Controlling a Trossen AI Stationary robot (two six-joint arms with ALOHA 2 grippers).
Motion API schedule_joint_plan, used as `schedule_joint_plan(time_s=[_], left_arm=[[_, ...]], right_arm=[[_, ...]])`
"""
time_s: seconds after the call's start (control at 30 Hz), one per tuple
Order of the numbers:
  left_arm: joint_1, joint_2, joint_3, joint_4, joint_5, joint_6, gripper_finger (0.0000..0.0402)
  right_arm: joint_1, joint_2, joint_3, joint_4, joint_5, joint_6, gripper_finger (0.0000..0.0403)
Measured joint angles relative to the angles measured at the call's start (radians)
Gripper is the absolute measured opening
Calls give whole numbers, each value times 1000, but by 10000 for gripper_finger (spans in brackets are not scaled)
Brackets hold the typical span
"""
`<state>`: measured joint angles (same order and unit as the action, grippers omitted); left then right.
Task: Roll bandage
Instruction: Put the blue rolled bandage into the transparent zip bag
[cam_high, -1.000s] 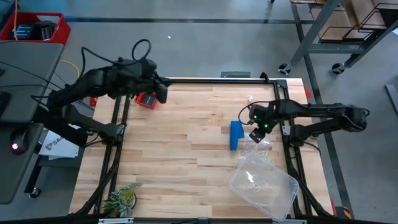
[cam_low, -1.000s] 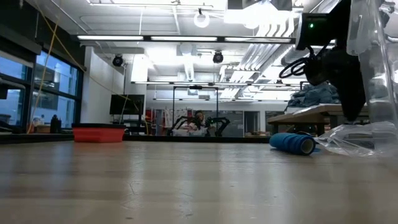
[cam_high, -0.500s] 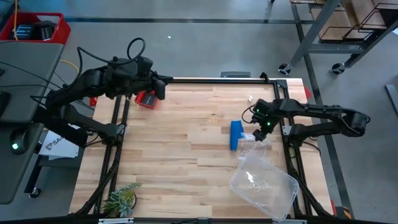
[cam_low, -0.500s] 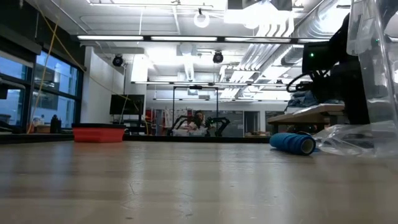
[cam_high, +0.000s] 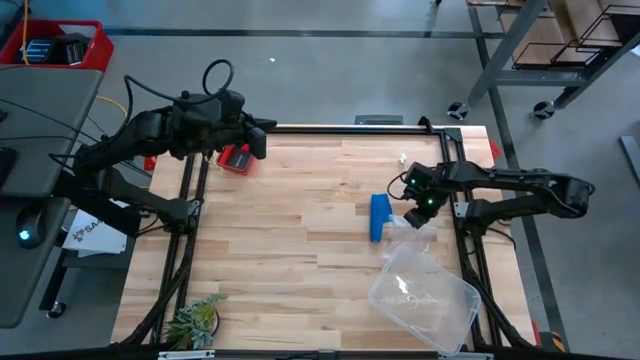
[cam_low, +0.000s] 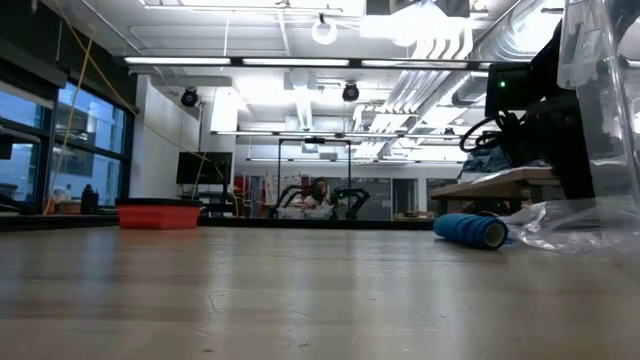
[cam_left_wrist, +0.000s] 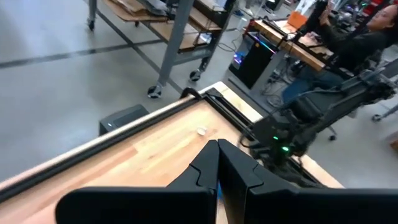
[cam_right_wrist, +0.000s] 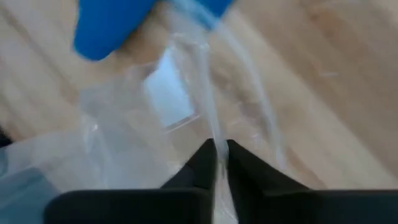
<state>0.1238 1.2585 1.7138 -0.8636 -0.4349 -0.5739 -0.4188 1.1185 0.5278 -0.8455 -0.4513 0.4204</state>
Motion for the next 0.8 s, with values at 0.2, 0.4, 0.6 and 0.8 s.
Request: schedule_joint_plan(time_s=[0.2,0.4,0.6,0.8], left_arm=[[1,-24,0,-5,-50,49,0],[1,-67,0,-6,-138,89,0],[44,-62,1,-8,-202,99,0],[177,2,1,-6,39,110,0]], right_arm=[[58,-28,122,-88,58,7,3],[117,-58,453,-182,275,-82,1],[238,17,753,-76,505,-309,1],[387,276,1002,-97,648,-599,0]])
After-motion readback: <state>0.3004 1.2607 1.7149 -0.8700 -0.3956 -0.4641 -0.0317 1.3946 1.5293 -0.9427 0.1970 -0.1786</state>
